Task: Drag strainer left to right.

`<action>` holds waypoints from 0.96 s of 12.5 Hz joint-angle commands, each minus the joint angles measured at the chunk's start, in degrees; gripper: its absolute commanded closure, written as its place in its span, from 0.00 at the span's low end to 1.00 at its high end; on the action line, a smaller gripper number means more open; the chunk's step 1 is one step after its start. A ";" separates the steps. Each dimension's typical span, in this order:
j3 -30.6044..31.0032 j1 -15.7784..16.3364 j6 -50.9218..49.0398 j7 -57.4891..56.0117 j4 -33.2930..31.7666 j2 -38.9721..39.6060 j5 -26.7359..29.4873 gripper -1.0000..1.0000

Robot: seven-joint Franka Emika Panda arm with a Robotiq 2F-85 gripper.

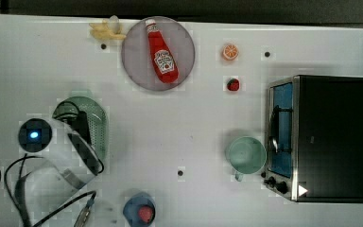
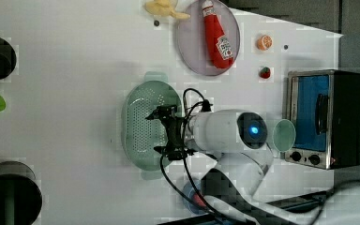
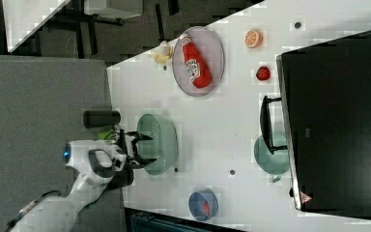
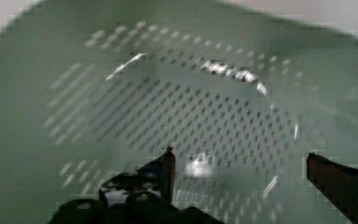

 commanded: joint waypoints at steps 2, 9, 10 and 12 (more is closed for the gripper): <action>-3.93 1.10 3.40 4.74 0.58 2.58 -0.54 0.00; -7.30 0.90 4.12 4.65 -0.25 2.69 -1.13 0.00; -7.75 0.61 4.16 4.54 -0.68 2.19 -1.13 0.00; -8.48 -0.25 4.11 3.81 -1.93 0.76 -1.13 0.00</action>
